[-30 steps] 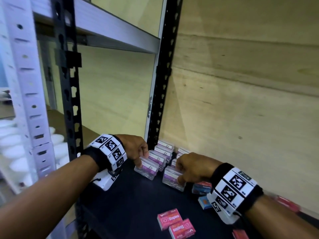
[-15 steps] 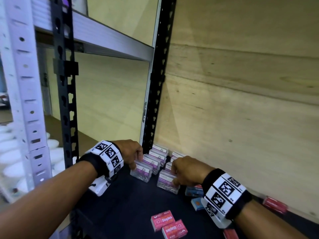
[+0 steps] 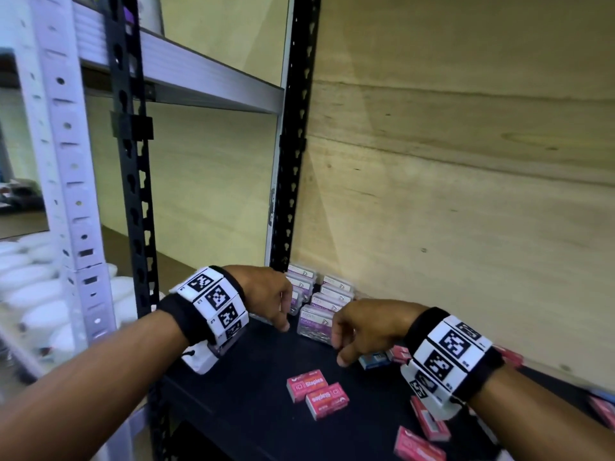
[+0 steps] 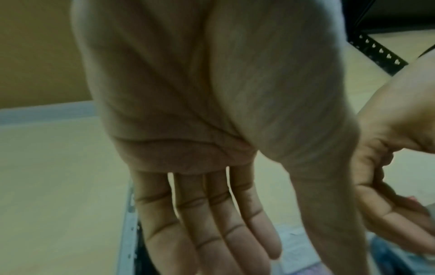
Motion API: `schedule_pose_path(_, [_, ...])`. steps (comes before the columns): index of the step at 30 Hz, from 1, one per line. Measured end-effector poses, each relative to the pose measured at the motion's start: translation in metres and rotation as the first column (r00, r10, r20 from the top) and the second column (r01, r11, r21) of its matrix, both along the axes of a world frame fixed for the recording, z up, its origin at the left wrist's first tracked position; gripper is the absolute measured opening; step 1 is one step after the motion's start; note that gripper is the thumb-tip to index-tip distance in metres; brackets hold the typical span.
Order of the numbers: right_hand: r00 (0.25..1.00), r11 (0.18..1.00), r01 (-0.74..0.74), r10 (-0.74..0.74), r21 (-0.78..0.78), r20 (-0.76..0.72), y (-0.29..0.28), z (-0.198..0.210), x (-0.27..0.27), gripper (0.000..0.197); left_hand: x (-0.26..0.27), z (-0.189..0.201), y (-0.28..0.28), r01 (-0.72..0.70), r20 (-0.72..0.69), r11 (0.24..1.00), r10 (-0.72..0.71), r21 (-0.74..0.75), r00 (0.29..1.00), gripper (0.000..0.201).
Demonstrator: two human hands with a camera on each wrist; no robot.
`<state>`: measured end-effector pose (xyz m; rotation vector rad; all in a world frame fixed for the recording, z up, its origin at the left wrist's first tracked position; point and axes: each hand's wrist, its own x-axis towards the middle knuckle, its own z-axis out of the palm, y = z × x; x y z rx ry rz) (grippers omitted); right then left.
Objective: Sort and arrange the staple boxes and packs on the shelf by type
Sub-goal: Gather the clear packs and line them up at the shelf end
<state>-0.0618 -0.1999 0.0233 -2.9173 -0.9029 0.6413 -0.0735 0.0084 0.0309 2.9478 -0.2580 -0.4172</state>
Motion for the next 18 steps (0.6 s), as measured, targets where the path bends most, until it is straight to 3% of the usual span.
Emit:
schedule_pose_path(8, [0.995, 0.998, -0.029, 0.023, -0.063, -0.094, -0.012, -0.009, -0.025, 0.045, -0.025, -0.022, -0.031, 0.052, -0.233, 0.999, -0.053, -0.01, 0.971, 0.044])
schedule_pose_path(18, [0.998, 0.997, -0.036, 0.032, -0.07, -0.054, -0.006, -0.022, -0.033, 0.042, -0.035, -0.032, -0.044, 0.078, -0.251, 0.997, -0.068, 0.028, 0.965, 0.044])
